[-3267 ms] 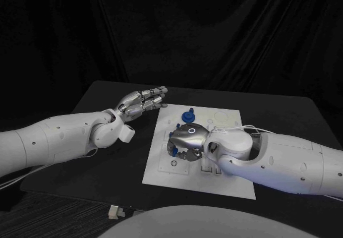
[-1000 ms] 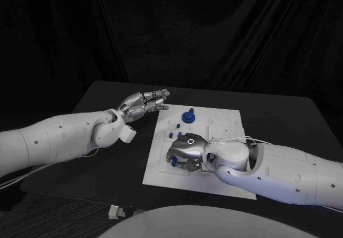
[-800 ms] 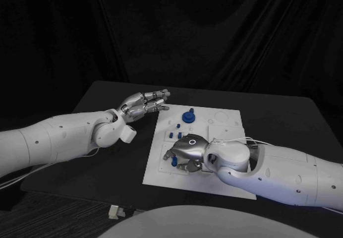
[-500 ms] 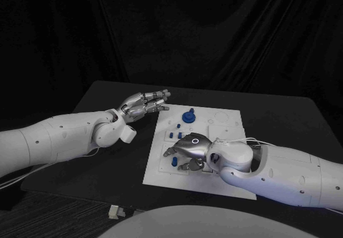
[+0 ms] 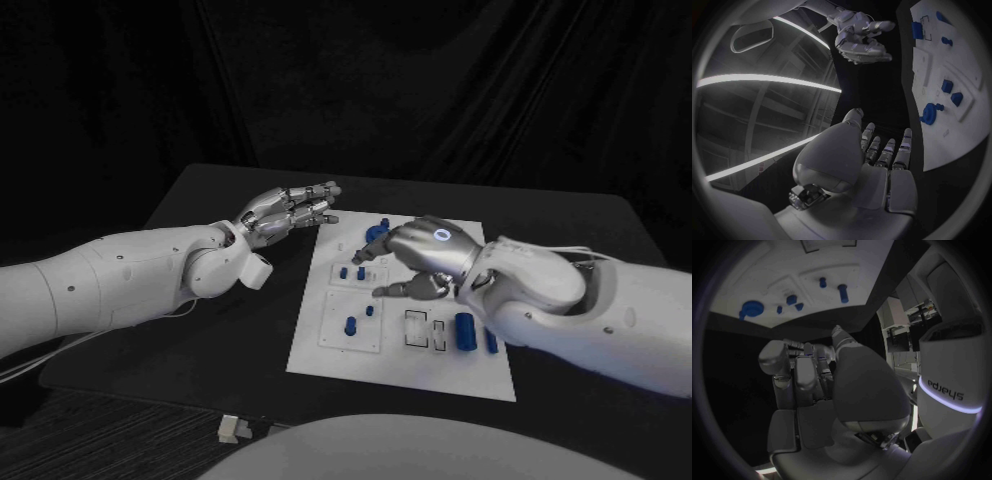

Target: Assemble the parts on the task board

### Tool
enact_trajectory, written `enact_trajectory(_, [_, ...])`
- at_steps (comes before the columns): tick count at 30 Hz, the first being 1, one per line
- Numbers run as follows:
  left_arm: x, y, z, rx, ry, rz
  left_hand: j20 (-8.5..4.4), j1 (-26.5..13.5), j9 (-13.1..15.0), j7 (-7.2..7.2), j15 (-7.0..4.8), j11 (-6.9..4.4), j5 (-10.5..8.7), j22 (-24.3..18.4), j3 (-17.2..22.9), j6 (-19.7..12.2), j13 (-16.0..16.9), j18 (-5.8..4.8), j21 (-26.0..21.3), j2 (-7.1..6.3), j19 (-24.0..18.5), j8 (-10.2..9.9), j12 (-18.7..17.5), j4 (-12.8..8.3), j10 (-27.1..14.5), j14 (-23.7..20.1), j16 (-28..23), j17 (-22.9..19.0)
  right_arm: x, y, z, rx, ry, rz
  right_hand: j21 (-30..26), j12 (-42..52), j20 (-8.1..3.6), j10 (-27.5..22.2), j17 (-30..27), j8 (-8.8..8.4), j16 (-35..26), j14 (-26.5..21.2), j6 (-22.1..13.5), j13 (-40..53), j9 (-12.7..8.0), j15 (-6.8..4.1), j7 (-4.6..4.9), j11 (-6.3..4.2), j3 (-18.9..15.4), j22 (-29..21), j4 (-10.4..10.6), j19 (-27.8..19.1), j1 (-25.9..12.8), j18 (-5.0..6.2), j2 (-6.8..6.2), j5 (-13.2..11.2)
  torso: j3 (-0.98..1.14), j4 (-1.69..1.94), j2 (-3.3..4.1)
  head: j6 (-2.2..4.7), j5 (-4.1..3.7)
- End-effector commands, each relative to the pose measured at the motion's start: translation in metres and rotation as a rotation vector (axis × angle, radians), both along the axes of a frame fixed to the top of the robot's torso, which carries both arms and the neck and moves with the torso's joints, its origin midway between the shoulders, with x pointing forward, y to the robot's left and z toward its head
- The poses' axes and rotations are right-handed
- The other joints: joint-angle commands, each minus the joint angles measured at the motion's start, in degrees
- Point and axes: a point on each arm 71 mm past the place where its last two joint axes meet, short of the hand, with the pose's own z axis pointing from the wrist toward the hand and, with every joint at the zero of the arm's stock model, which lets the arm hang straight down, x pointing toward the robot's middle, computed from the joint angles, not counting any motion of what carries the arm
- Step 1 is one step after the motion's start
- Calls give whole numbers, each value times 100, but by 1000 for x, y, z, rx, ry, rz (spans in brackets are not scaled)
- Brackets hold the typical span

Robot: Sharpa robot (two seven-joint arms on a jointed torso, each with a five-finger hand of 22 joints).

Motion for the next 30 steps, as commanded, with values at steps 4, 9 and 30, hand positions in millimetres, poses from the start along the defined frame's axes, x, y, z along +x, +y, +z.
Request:
enact_trajectory(4, [-1,-1,0,-17,0,-5,12,17,8,15,38,44,18,1,42,33,6,-33,27,47,16,24,15,7,0,-2,22,9,17,-40,28,195,174,-145,-873,2126,-214,490,-1087,234,-682,-550,731,1335,142,-232,100,-416,304,447,-378,-455,437,203,157,581,0,-1,6,-1,-21])
enact_trajectory(9, [-1,0,0,-17,0,-3,11,17,8,16,38,45,18,6,44,32,6,-33,28,48,19,24,14,7,0,-3,22,9,32,-75,21,85,284,-329,252,6815,-255,3453,3322,386,1532,924,947,7930,337,-282,-1,-538,-4,754,129,53,-654,-14,382,427,0,1,1,-1,-40])
enact_trajectory(30, [-2,-5,-4,-24,11,-18,11,14,7,26,42,57,28,-11,81,40,7,-37,29,83,22,27,25,20,2,-1,27,10,29,-121,-49,-441,529,-649,2473,6956,-575,3749,3322,828,1532,924,2428,8336,1035,-616,-413,-820,-1455,1194,219,817,-4248,-344,1051,-576,-1,3,18,-1,-116])
